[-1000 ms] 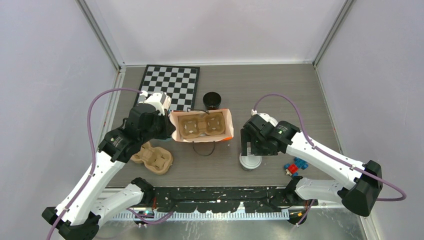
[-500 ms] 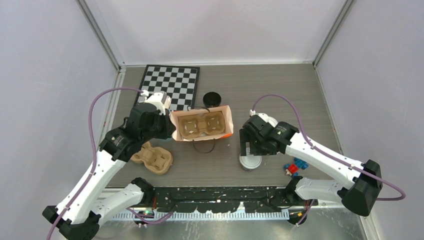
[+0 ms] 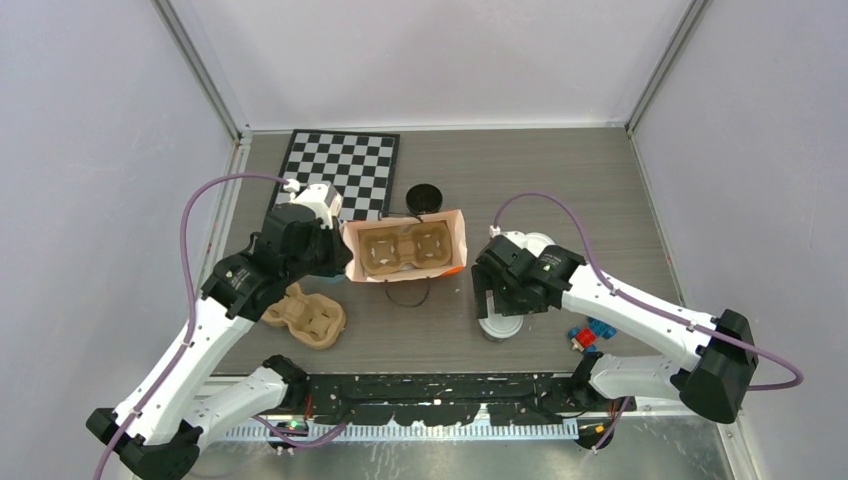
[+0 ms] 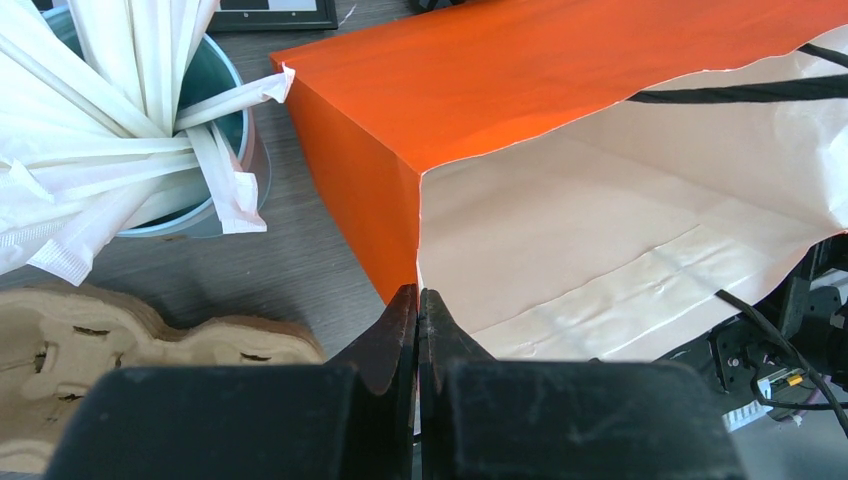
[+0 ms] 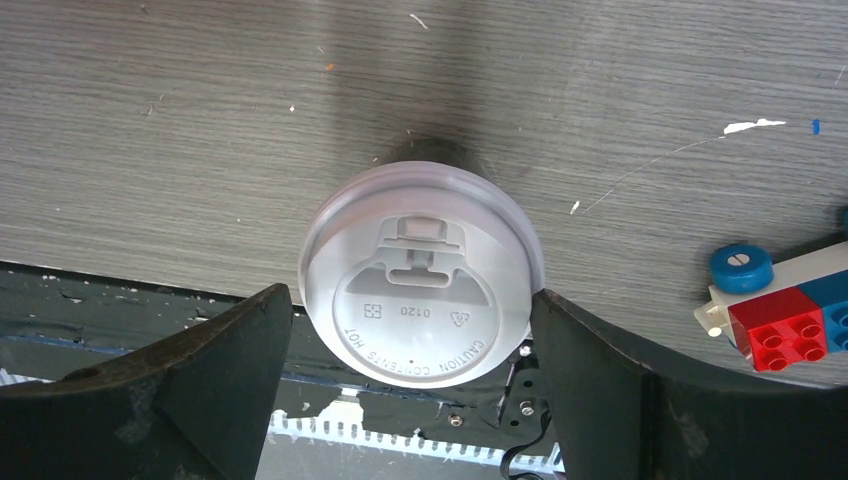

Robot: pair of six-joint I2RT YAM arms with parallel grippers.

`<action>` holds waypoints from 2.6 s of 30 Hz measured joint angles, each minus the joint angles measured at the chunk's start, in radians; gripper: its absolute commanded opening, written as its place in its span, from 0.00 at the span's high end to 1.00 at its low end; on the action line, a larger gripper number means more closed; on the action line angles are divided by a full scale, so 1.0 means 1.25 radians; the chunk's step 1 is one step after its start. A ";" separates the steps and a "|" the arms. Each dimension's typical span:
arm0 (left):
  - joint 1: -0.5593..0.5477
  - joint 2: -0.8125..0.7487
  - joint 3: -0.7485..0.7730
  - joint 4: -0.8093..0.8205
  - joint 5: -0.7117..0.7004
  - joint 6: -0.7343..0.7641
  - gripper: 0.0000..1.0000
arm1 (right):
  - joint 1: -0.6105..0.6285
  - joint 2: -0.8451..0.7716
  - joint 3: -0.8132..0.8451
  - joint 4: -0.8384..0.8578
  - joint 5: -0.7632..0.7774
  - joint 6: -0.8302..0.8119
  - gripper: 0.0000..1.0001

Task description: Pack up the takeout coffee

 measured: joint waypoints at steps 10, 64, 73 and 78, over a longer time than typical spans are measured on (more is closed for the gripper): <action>0.000 0.001 0.000 0.000 0.000 0.000 1.00 | 0.031 0.026 0.002 -0.010 0.028 -0.001 0.10; 0.000 0.016 0.005 0.002 0.056 0.003 1.00 | 0.092 -0.072 0.253 -0.240 0.209 0.038 0.23; 0.000 0.020 0.006 0.010 0.092 0.002 1.00 | 0.092 0.013 0.655 -0.345 0.263 -0.105 0.25; 0.000 0.021 0.006 0.039 0.137 0.002 1.00 | 0.099 0.062 0.761 -0.340 0.223 -0.198 0.25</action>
